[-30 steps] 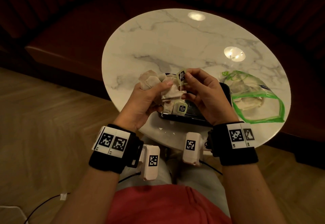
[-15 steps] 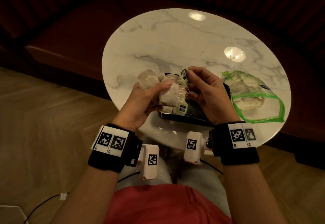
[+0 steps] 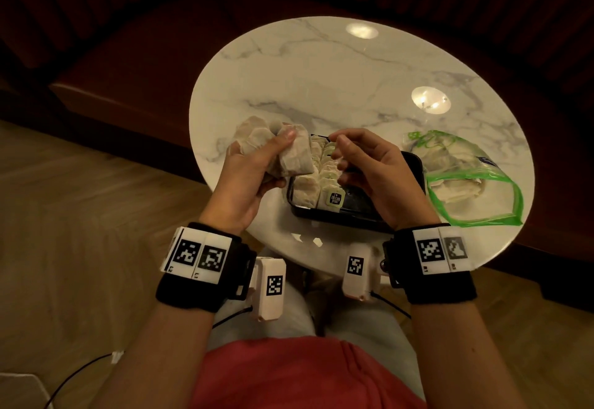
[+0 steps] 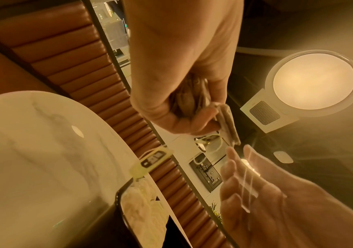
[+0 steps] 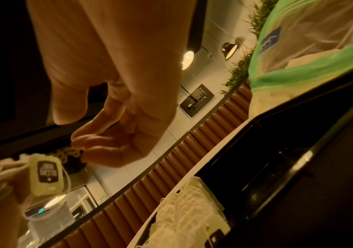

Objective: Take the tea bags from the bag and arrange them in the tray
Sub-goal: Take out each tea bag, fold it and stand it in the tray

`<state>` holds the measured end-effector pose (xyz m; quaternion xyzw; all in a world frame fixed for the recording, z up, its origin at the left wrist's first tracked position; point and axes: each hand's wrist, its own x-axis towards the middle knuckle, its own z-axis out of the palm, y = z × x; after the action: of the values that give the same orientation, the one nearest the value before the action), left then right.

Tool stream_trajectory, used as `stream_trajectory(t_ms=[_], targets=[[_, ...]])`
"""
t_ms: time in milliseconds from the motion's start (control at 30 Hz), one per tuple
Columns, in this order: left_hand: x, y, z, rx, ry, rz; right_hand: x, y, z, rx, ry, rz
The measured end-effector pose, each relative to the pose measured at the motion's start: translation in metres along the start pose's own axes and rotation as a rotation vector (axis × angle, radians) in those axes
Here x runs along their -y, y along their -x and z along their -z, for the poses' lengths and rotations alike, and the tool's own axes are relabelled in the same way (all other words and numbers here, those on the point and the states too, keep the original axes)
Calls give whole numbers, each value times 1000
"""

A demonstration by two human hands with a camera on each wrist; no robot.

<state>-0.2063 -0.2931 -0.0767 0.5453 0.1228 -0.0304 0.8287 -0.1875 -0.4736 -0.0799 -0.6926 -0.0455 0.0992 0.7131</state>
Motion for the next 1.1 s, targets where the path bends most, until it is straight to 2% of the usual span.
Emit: stream_trajectory(t_ms=[167,267,500,667,733,867,1100], targets=[[-1,2,-3,81,-73,-33,1,-1,-11,26,169,60],[-1,2,-2,109,-160,-54,-1,-2,-12,46,176,73],[2,-3,1,76,-241,-102,-1,-1,-10,28,140,45],[-1,-2,-1,58,-157,-94,-1,0,-13,79,-139,-77],[-2,-1,-1,47,-91,-75,0,1,-13,98,-192,-73],[-3,-2,0,-20,-7,-45,0,2,-12,94,-187,-15],[-2,-4,2,-109,62,-64,-4,-1,-12,-20,-73,0]])
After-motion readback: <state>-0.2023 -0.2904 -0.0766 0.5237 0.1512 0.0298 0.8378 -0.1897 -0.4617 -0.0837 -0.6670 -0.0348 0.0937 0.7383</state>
